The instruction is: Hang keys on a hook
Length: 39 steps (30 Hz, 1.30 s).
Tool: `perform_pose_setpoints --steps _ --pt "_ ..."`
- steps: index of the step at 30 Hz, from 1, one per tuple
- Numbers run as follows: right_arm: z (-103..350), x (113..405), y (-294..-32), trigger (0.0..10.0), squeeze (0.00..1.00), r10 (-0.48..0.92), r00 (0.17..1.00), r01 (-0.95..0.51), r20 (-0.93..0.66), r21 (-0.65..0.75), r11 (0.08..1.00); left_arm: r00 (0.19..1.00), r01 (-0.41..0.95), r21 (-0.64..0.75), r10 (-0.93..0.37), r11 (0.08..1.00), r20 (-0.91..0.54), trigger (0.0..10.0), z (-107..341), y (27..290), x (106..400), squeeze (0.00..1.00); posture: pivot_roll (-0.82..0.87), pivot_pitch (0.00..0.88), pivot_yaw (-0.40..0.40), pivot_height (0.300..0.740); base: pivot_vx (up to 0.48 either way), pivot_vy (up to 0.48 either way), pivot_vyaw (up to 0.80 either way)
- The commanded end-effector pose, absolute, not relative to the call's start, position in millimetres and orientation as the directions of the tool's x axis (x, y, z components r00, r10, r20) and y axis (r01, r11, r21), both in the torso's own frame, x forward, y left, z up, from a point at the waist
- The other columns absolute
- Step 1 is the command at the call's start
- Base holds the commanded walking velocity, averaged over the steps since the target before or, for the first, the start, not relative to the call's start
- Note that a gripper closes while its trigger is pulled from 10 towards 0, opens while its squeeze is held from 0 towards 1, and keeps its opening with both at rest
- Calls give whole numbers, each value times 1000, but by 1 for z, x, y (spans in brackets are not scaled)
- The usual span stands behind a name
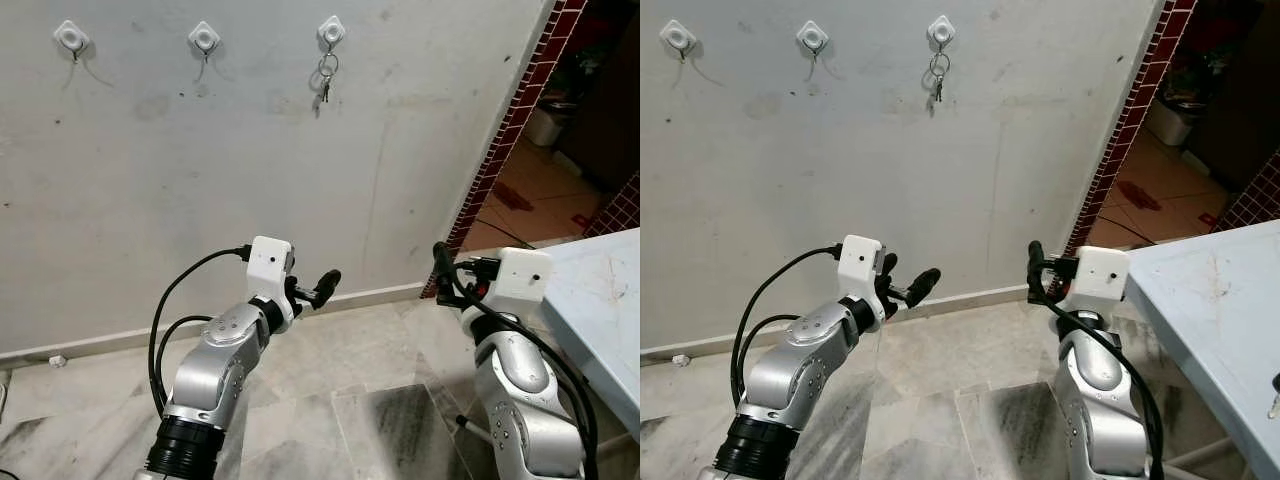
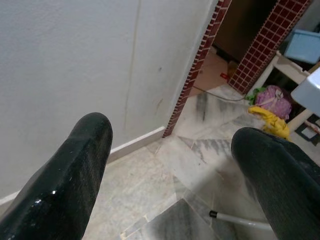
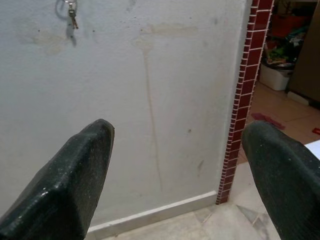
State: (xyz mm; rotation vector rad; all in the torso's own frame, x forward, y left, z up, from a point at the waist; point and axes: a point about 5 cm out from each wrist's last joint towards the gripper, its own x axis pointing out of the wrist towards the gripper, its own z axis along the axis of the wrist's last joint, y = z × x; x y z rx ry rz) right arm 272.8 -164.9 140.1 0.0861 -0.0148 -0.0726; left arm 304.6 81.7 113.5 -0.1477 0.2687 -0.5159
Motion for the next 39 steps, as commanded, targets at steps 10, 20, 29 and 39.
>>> perform_pose_setpoints --steps 10,20,29,39 --pt "144 274 -164 10000 0 -73 997 71 18 84 994 824 487 -180 -518 855 -230 10000 115 79 310 0 32 0 -32 740 0 0 -796" --pt "145 277 -164 10000 0 -69 997 67 21 86 994 811 502 -186 -535 844 -237 10000 112 74 305 0 40 0 -35 740 0 0 -795" --pt "144 277 -163 10000 0 -70 997 69 13 88 994 821 490 -190 -524 850 -227 10000 114 75 308 0 38 0 -32 740 0 0 -788" --pt "145 278 -163 10000 0 -70 997 68 22 86 994 825 483 -190 -517 855 -229 10000 115 75 308 0 40 0 -31 740 0 0 -788"
